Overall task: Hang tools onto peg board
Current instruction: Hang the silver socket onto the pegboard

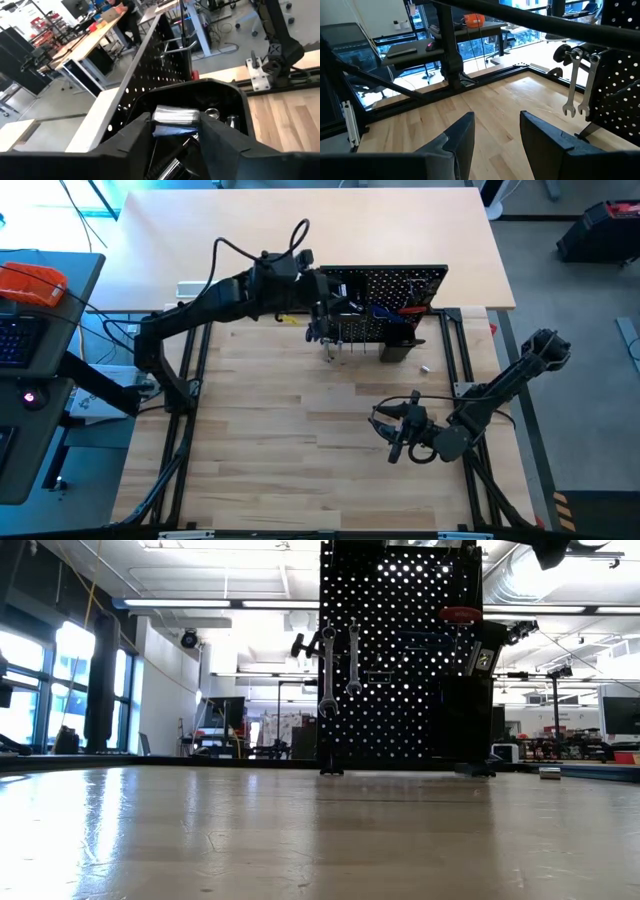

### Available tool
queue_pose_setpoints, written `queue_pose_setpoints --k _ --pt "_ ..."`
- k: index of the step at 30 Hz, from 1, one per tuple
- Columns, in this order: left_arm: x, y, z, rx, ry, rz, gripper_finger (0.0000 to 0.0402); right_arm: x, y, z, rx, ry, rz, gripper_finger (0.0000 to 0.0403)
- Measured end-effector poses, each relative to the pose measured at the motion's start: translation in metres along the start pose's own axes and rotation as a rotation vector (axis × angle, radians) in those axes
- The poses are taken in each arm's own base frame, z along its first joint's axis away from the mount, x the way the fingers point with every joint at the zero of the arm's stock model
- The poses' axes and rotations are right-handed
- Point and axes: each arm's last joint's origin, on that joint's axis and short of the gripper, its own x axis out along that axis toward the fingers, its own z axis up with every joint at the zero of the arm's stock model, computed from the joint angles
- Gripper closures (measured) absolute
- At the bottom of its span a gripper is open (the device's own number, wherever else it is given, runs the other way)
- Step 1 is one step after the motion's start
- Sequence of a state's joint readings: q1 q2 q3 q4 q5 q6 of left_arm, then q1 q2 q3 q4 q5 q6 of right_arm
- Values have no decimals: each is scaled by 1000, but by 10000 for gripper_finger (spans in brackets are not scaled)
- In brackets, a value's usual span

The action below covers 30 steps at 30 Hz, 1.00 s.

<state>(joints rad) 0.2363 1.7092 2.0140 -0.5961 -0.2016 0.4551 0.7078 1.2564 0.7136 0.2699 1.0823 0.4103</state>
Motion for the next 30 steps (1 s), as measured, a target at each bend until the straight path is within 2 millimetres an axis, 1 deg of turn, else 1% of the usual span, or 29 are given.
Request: queue_pose_setpoints --k 3,6,11,13,15,17,20,24,26,30 --pt "-1 1 1 -3 -4 12 223 0 0 0 -6 -1 -2 251" --pt "-1 3 0 -4 4 34 203 0 0 0 -7 -2 -6 251" --pt "-3 3 2 16 -16 23 191 0 0 0 -11 -2 -10 251" --pt "-5 -2 6 35 -34 6 191 0 -1 -1 -23 1 -21 251" --pt "-12 -9 11 73 -54 -17 191 0 -2 -3 -29 9 -36 251" --pt "-21 -16 18 104 -71 -23 191 0 -4 -5 -31 14 -54 251" --pt "-36 -29 23 157 -42 -14 190 0 -6 -9 -30 32 -68 251" --pt "-52 -47 21 213 73 -7 190 -1 -9 -13 -36 51 -90 251" --pt "-60 -53 18 211 134 -15 190 -1 -11 -15 -39 55 -111 251" --pt "-72 -69 8 180 251 -91 190 -1 -17 -20 -46 58 -168 251"
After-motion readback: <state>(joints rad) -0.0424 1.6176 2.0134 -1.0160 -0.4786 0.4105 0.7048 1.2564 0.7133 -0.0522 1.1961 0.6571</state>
